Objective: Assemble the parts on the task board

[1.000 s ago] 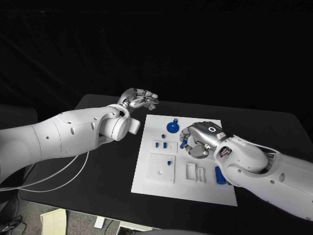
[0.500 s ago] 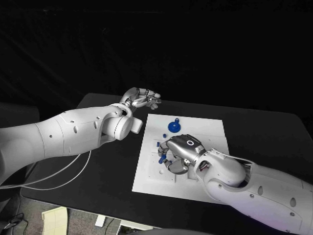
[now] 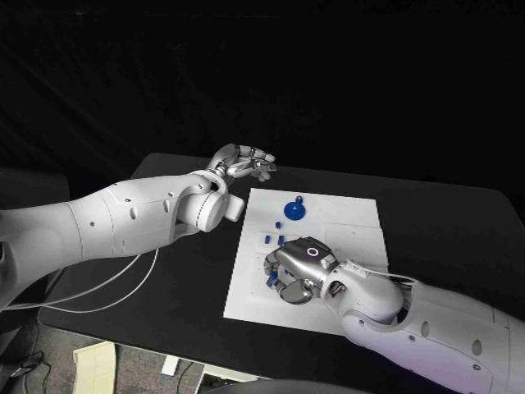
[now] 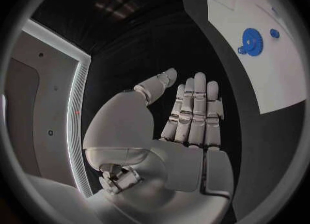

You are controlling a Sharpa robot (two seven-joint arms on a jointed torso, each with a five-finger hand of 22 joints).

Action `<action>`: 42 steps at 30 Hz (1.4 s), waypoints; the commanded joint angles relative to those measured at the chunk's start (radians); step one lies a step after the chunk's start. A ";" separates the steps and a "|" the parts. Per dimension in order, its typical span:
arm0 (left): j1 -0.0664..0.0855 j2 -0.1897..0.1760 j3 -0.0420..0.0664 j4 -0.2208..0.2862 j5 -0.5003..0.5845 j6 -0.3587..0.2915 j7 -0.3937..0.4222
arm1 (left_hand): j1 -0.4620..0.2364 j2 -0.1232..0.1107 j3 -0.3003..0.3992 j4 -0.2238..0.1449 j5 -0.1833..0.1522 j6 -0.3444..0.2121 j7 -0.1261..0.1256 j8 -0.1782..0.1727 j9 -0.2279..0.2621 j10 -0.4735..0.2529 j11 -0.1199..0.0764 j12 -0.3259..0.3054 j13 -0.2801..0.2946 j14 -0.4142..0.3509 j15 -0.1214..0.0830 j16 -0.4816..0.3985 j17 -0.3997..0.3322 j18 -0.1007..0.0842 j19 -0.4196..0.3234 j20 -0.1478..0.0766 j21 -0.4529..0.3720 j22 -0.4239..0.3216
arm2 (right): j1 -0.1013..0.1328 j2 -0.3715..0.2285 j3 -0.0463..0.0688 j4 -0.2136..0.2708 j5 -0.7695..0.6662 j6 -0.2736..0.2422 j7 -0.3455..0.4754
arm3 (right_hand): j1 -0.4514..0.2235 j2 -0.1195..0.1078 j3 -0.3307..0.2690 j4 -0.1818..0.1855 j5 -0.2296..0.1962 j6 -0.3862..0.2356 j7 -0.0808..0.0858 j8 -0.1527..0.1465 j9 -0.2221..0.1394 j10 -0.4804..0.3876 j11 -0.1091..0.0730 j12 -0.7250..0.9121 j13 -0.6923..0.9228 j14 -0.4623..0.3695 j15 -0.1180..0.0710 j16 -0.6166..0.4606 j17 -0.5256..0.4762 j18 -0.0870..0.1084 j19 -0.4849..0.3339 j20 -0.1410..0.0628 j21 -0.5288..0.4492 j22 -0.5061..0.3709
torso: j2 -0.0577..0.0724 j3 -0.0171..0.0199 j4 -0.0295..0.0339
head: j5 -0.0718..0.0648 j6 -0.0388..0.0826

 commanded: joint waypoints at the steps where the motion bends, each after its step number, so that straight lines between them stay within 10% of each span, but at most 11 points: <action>1: 0.001 0.002 0.001 0.000 -0.006 0.013 0.013 | 0.002 0.005 -0.008 0.001 -0.003 -0.005 -0.003 0.007 -0.001 0.001 0.001 0.005 -0.002 0.008 -0.001 -0.005 0.002 0.011 0.004 0.000 -0.003 0.001 | -0.002 0.004 -0.002 -0.002 -0.032 0.032 0.000 | 0.006 0.004 0.005 -0.003 -0.001 0.007 0.000 0.003 0.001 0.048 -0.006 0.004 0.001 -0.003 -0.002 0.006 -0.001 0.080 0.000 -0.009 0.005 0.018 | 0.000 0.0009 -0.0006 | 0.000 -0.002; 42: 0.001 0.003 0.001 0.004 -0.006 0.014 0.012 | 0.002 0.006 -0.008 0.001 -0.003 -0.005 -0.003 0.007 -0.002 0.000 0.001 0.005 -0.002 0.008 -0.001 -0.008 0.005 0.011 0.005 0.000 -0.005 0.002 | -0.014 0.035 -0.029 -0.045 -0.091 0.073 -0.022 | 0.005 0.006 0.004 -0.010 -0.001 0.007 -0.001 0.003 0.002 0.048 -0.006 0.003 0.003 -0.003 -0.002 0.007 -0.002 0.080 0.000 -0.010 0.006 0.019 | 0.000 0.0006 -0.0001 | 0.009 -0.016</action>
